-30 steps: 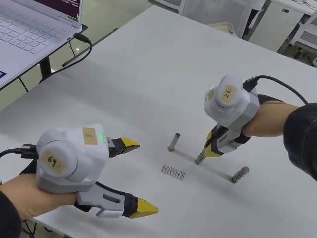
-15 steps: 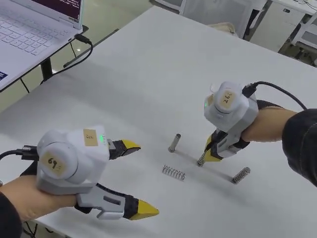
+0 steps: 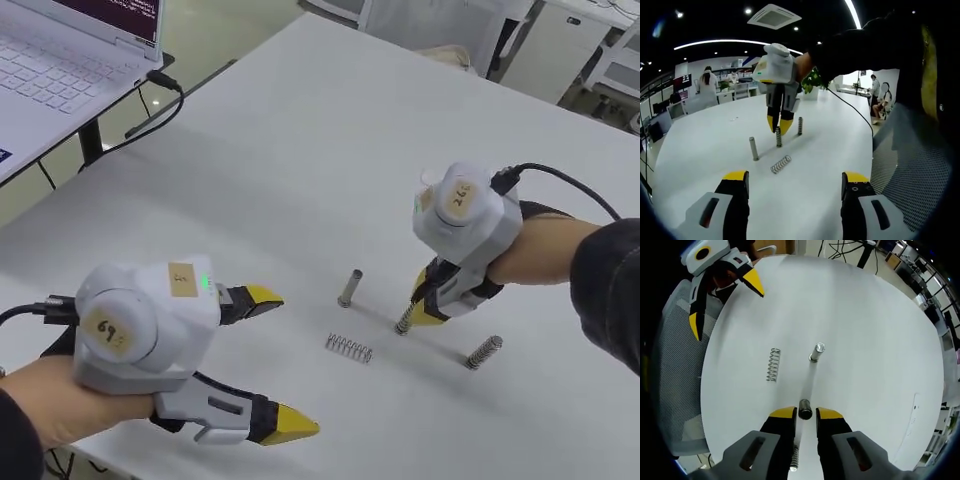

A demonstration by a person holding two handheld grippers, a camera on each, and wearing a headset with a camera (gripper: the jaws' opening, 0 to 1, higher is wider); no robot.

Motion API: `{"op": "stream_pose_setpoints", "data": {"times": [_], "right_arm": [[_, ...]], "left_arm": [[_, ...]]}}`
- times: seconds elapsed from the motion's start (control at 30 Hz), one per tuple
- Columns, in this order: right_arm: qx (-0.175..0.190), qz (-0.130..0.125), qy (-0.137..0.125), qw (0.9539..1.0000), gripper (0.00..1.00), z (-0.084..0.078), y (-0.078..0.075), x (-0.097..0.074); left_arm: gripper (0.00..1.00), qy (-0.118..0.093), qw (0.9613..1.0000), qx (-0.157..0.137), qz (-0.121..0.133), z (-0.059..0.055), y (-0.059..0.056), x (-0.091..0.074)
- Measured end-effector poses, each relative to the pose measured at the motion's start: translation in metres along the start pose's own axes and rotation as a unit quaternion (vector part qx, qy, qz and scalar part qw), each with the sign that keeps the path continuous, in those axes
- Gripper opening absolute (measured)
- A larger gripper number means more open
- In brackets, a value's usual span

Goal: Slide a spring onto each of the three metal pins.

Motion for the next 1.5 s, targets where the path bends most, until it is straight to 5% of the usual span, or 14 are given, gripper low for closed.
{"op": "stream_pose_setpoints", "data": {"times": [0.47, 0.77, 1.5], "right_arm": [[0.0, -0.018, -0.036, 0.9992, 0.15, 0.01, 0.003, -0.019], [-0.008, -0.016, -0.058, 0.9982, 0.16, 0.023, 0.019, -0.027], [-0.015, 0.01, -0.058, 0.9982, 0.15, 0.036, 0.052, -0.001]], "left_arm": [[0.71, 0.002, 1.0, 0.005, -0.003, 0.003, -0.001, 0.001], [0.71, 0.003, 1.0, 0.008, -0.003, 0.002, 0.0, 0.0], [0.7, 0.003, 0.9999, 0.011, -0.008, 0.003, -0.003, 0.0]]}}
Point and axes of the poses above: the centre of the closed fingertips' face, and the gripper's own axes: x roughly forward along the fingers, y roughly to its left, z roughly out of its top, the point moved 8 cm from there along -x, roughly backward along the fingers, and after that the axes turned 3 degrees about y, right-handed, at the moved point
